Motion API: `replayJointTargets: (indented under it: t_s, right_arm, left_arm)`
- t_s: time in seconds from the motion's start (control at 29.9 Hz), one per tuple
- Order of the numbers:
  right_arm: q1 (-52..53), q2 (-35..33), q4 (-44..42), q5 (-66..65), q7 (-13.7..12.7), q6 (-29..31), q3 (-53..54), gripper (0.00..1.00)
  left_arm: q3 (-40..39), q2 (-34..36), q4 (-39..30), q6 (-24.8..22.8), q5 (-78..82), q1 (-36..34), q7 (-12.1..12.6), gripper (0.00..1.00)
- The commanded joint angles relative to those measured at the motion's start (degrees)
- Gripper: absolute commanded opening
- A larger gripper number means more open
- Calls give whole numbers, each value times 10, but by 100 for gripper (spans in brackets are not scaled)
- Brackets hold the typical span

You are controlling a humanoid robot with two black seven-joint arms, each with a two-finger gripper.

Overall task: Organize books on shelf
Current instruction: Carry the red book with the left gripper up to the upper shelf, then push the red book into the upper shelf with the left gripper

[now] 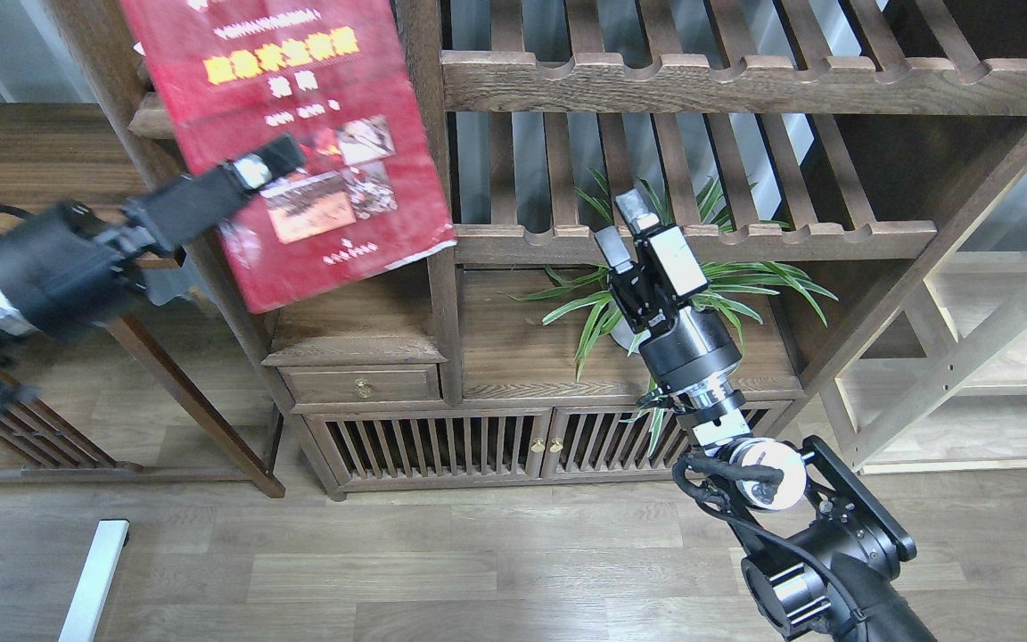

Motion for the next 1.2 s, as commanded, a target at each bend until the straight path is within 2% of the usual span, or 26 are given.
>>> replayJointTargets:
  t_s: [0.0,0.27,0.5,0.74,0.9,1.17]
  right_arm:
    - [0,0,-3,-2,-1,0,-4,92]
    - [1,0,-4,-19,-3,0,-9,92]
    - [1,0,-6,-39,-3,0,-36,92]
    - [1,0,-9,-48,-3,0,-54,92]
    - [0,0,-10,-47,-3,0,-61,92]
    - [-1,0,-10,-46,-2,0,-59,92]
  left_arm:
    - [-57,30,-2,0,53,1,-2,2]
    - [-205,33,-3,0,127,1,2,2]
    - [-236,28,-3,0,187,1,0,1]
    - [-221,-5,-3,119,245,-32,-10,1]
    - [-211,-40,-3,192,299,-73,-7,1]
    - [-138,-49,1,305,365,-147,-9,1]
